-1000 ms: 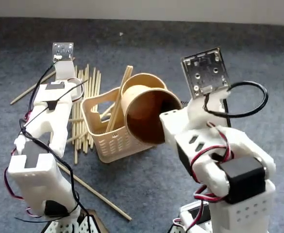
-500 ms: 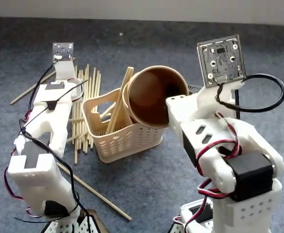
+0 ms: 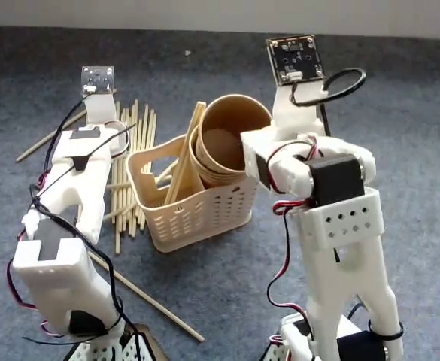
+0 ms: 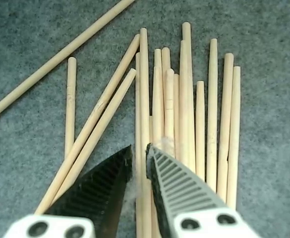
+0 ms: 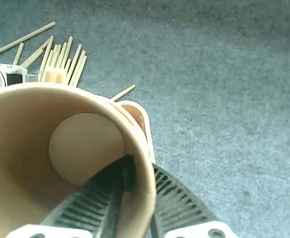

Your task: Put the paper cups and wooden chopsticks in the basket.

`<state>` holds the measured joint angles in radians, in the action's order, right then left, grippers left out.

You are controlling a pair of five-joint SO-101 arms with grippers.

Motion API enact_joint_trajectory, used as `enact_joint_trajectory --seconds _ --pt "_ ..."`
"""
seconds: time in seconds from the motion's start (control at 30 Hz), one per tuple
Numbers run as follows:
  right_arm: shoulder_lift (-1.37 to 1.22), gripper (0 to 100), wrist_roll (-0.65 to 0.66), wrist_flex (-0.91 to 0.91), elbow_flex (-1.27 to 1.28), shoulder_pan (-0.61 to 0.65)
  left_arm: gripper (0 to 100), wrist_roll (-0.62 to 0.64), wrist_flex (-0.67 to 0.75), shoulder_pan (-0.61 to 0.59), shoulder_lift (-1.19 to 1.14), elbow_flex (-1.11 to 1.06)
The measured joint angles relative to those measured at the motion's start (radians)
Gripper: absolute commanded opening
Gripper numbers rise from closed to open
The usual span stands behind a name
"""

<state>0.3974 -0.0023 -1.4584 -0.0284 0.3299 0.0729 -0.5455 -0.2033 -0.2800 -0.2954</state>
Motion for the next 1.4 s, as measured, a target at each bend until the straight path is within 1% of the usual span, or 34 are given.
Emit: enact_joint_trajectory --seconds 0.07,0.1,0.27,0.33,0.4,0.63,0.9,1.1,1.23,1.4 --pt "-0.038 2.7 0.002 0.003 -0.005 -0.002 9 0.000 0.000 0.000 0.000 0.000" --pt "-0.055 5.9 0.002 0.005 -0.012 -0.005 9 0.000 0.000 0.000 0.000 0.000" --pt "-0.121 32.0 0.002 -0.048 -0.009 -0.009 9 0.000 0.000 0.000 0.000 0.000" --pt "-0.127 39.0 0.002 -0.069 -0.011 -0.009 9 0.000 0.000 0.000 0.000 0.000" --pt "-0.129 43.0 0.023 -0.086 -0.020 -0.009 9 0.000 0.000 0.000 0.000 0.000" --pt "-0.092 44.0 0.052 -0.140 -0.129 -0.009 9 0.000 0.000 0.000 0.000 0.000" --pt "0.057 44.0 0.051 -0.140 -0.138 -0.012 9 0.000 0.000 0.000 0.000 0.000" --pt "0.106 44.0 0.051 -0.140 -0.140 -0.012 9 0.000 0.000 0.000 0.000 0.000" --pt "0.069 44.0 0.054 -0.140 -0.123 -0.011 9 0.000 0.000 0.000 0.000 0.000" --pt "-0.094 44.0 0.112 -0.126 -0.048 0.032 9 0.000 0.000 0.000 0.000 0.000"
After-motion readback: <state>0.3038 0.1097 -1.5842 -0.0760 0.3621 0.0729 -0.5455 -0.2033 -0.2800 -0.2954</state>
